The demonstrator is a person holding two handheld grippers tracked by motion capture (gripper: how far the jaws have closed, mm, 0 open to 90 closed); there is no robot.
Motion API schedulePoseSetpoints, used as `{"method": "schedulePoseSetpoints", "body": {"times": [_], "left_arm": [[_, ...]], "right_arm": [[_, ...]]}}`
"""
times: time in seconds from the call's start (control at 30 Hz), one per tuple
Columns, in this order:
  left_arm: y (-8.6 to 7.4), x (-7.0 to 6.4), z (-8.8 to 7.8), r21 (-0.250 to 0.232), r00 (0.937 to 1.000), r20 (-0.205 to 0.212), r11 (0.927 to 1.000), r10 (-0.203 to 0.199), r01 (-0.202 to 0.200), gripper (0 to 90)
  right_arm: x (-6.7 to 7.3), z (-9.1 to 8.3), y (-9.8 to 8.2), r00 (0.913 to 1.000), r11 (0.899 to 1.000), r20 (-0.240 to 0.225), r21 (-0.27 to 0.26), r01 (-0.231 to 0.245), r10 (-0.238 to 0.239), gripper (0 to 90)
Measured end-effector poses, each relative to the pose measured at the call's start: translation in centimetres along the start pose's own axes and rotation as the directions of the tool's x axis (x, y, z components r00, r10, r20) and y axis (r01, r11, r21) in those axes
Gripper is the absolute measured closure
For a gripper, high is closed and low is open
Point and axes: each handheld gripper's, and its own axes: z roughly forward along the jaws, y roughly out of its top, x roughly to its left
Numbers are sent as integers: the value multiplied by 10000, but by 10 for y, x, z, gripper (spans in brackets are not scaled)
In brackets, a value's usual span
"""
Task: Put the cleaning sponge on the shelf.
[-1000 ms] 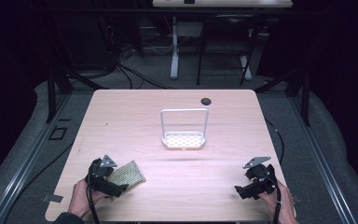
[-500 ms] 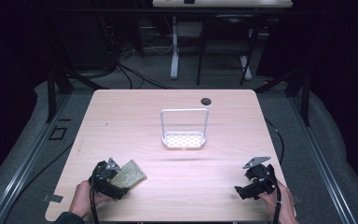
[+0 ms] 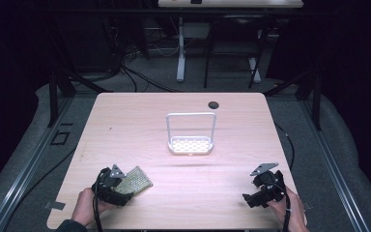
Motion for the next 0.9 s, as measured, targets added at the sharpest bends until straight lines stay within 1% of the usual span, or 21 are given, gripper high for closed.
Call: {"method": "schedulePoseSetpoints", "body": {"times": [0.13,0.23,0.27,0.3,0.4,0.47,0.5,0.6,0.73,0.8,0.9], "left_arm": [[0,0,-1,-106,9999,-81,9999,-74,73,320],[0,0,-3,-161,9997,-226,9999,-65,61,341],[-1,1,-5,-237,9998,-179,9997,-110,106,345],[-1,1,-6,-322,9996,-249,9994,-128,120,347],[-1,2,-10,-576,9991,-258,9978,-349,334,349],[0,2,-13,-779,9981,-256,9956,-552,530,350],[1,2,-14,-823,9980,-253,9951,-578,556,350],[1,0,-15,-886,9977,-308,9944,-605,576,350],[3,-2,-19,-963,9977,-325,9937,-601,568,348],[4,-4,-20,-1063,9976,-278,9925,-635,602,348],[8,-8,-21,-1180,9982,-215,9916,-555,526,347]], "right_arm": [[-2,2,0,10000,10000,-22,95,5,-5,1],[-2,1,0,10000,10000,-26,34,-20,20,2],[-2,1,0,10000,10000,-17,18,-14,15,2],[-1,1,0,10000,10000,-34,-2,-6,6,2],[0,1,0,9999,9999,21,98,120,-120,2],[0,1,0,10000,10000,6,80,56,-56,3],[-1,1,0,10000,9999,-24,104,35,-35,3],[-3,2,0,10000,10000,-4,71,-30,30,4],[1,1,0,9999,9999,40,133,108,-108,4],[2,2,1,9997,9997,119,160,200,-202,4],[0,2,0,9999,9997,77,208,150,-151,5]]}}
